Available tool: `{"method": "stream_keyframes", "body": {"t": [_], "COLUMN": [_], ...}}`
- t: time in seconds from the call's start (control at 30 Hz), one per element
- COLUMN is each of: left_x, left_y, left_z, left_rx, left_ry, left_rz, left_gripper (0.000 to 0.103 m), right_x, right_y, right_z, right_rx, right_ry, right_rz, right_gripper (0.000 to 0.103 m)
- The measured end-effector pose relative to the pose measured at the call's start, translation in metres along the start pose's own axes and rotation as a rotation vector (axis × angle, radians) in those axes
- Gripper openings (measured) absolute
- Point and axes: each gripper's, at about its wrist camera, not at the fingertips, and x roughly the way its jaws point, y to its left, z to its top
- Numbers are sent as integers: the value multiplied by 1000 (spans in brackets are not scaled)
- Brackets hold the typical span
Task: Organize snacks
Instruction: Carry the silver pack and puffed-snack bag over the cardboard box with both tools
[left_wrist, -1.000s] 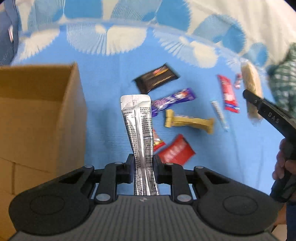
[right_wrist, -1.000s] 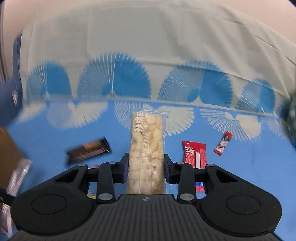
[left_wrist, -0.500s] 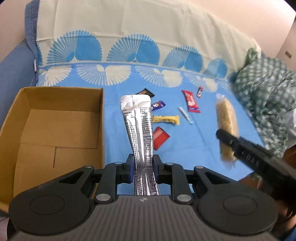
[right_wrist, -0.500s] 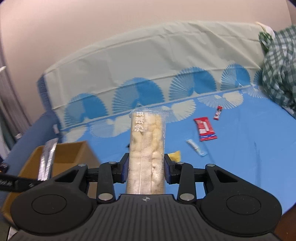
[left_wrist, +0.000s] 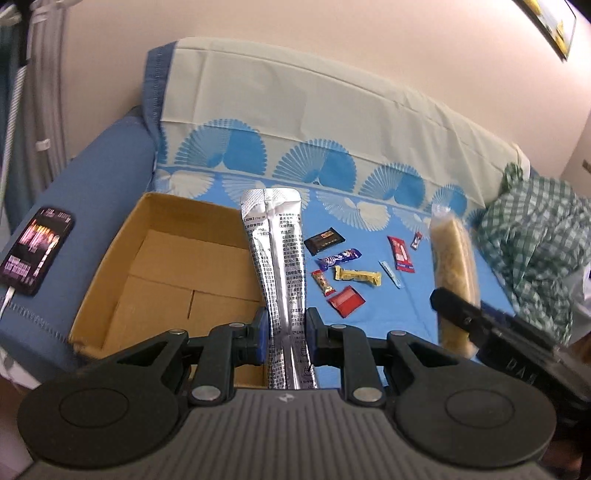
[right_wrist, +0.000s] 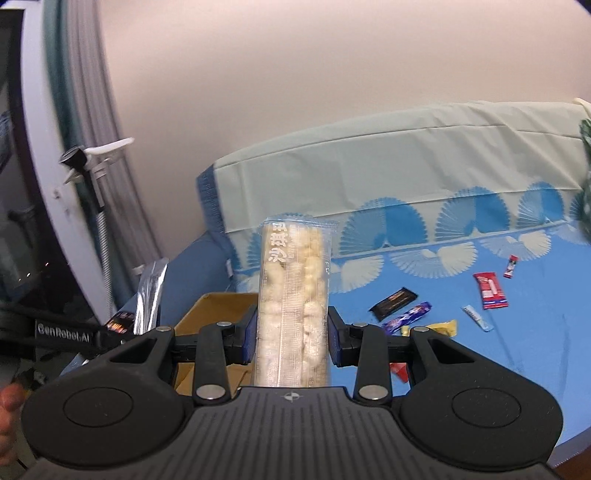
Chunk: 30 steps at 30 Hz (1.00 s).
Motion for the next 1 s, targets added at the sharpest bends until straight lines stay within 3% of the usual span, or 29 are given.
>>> {"method": "stream_keyframes", "body": {"t": [0.5, 1.0], "left_x": [-49, -35], "left_y": [14, 60], "left_z": [-28, -19], "left_rx": [-1, -54], "left_ry": [-61, -50], "left_rz": [39, 60], "left_gripper": [23, 23], "right_x": [-30, 2], "right_y": [43, 72], "right_z": [-28, -29], "right_rx": [-72, -143], "right_ry": [29, 122], "right_rz": [49, 53], "right_gripper": [38, 38]}}
